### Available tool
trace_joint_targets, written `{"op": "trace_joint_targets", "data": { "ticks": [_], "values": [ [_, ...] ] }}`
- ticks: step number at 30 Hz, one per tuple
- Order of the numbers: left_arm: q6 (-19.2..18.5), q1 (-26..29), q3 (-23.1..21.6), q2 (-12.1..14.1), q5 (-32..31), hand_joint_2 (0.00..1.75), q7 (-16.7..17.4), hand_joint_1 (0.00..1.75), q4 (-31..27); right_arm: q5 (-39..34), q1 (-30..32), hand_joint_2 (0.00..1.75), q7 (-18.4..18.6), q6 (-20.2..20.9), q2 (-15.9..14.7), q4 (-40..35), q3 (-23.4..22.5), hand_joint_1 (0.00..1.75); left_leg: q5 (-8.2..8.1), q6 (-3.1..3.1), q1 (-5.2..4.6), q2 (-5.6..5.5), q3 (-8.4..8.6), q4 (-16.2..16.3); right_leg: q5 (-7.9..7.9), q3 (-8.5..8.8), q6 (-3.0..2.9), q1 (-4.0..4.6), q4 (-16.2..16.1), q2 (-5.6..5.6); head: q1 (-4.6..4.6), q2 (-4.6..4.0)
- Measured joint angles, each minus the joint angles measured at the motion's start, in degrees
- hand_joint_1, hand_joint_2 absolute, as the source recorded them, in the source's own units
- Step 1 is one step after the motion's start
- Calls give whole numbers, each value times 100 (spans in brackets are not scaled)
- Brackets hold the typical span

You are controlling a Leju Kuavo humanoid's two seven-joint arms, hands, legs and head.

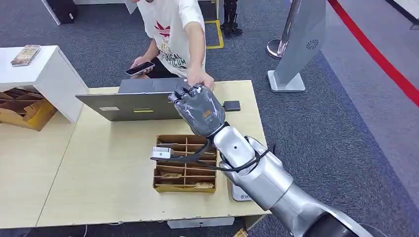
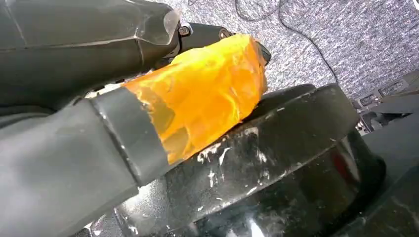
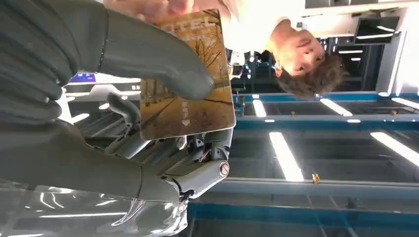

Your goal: Pass the card to the sensor for recognition and then transmit it.

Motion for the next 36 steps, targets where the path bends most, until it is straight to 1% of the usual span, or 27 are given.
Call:
{"op": "trace_joint_targets", "data": {
  "ticks": [11,13,15,17,18,19,20,21,23,28,29,31,33,36],
  "values": [
    [2,0,0,0,15,0,-2,0,0,-182,63,175,-7,26,0,101,-20,175,0,0,0,0,0,0,0,-1,0,0,0,0,0,0],
    [4,1,0,0,26,0,-11,0,0,-355,108,175,-44,26,2,94,-55,175,0,0,0,0,0,0,0,-1,0,0,0,0,0,0],
    [9,7,0,-2,72,0,-24,0,0,-817,226,175,-177,138,24,19,-138,175,0,0,0,0,0,0,0,-1,0,0,0,0,0,0],
    [24,17,2,-2,190,0,-72,0,0,-1896,467,175,-398,557,126,-304,-327,175,-1,0,1,1,-1,0,0,-1,0,1,0,0,0,0],
    [28,26,2,-2,247,0,-101,0,0,-2616,624,175,-479,874,180,-471,-418,175,-1,-1,1,1,-2,-1,-1,-2,-1,1,0,0,0,0],
    [42,36,2,-2,330,0,-144,0,0,-3561,783,175,-538,1324,273,-748,-549,175,-2,-1,2,1,-2,-1,-2,-4,-2,1,0,0,0,0],
    [50,44,7,-4,385,0,-171,0,0,-4176,941,175,-551,1599,337,-936,-630,175,-2,-1,3,0,-4,-1,-4,-5,-1,2,0,0,-2,0],
    [65,57,13,-6,452,0,-218,0,0,-5010,1114,175,-553,1926,415,-1242,-740,175,-2,-1,3,-1,-4,-1,-6,-7,0,2,0,-1,0,0],
    [87,77,30,-6,540,0,-278,0,0,-6358,1410,175,-523,2357,492,-1679,-893,175,-4,-3,4,-1,-5,-1,-7,-7,1,2,0,-2,0,0],
    [85,98,59,-6,634,0,-321,0,0,-9520,1979,175,-282,3317,501,-2187,-1250,175,-5,-2,3,1,-4,-1,-7,-6,2,1,-2,-1,2,0],
    [85,102,63,-6,654,0,-324,0,0,-9980,2076,175,-256,3485,494,-2214,-1307,175,-5,-2,2,2,-4,-1,-7,-5,2,1,-2,-1,0,0],
    [85,112,101,-6,693,0,-332,0,0,-10477,2242,175,-240,3605,452,-2242,-1399,175,-4,-2,2,2,-3,-1,-6,-4,2,1,-2,0,2,0],
    [87,123,138,-6,741,0,-354,0,0,-10605,2386,175,-254,3655,378,-2245,-1471,175,-4,-2,2,2,-1,0,-5,-3,1,1,-2,0,0,0],
    [96,149,199,-6,846,0,-415,0,0,-10697,2649,175,-312,3733,162,-2240,-1591,175,-4,-2,2,2,-2,0,-5,-2,1,1,-2,-1,0,0]
  ]
}}
